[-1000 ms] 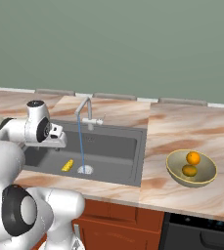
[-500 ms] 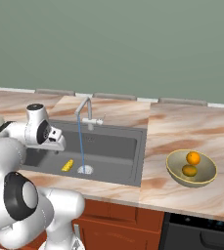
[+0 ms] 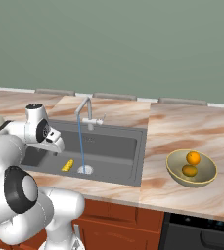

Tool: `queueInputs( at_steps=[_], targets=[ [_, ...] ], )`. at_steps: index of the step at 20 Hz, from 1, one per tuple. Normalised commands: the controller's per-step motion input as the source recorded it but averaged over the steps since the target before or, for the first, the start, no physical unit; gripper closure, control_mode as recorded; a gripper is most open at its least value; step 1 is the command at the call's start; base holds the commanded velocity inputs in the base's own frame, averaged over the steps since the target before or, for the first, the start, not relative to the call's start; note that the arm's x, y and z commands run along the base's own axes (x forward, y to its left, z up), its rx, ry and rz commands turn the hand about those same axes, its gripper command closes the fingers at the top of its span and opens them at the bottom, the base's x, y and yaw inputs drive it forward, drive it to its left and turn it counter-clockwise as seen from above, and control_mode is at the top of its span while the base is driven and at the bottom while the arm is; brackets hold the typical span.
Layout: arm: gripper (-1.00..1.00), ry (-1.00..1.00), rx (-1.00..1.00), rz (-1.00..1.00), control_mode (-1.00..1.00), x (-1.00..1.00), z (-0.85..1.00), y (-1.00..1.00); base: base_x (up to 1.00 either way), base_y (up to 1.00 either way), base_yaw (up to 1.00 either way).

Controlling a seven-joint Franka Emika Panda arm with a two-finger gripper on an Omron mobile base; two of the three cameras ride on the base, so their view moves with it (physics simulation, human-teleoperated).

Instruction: Pick the oranges from the sink and place them in one bowl. Place the corn in the other bowl. Then turn off the sink faucet.

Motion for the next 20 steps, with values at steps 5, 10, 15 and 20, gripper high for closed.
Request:
queueInputs(
  at_steps=[5,10,15,20],
  targets=[
    [-1.0,0.01,0.0,-0.14,-1.0,0.09,-0.15,0.0,0.0,0.0,0.0],
    [-1.0,0.0,0.0,-0.09,-1.0,0.23,-0.24,0.0,0.0,0.0,0.0],
    [-1.0,0.0,0.0,-0.02,-1.0,0.32,-0.18,0.0,0.0,0.0,0.0],
    [-1.0,0.0,0.0,0.0,-1.0,0.3,-0.12,0.0,0.0,0.0,0.0]
  ],
)
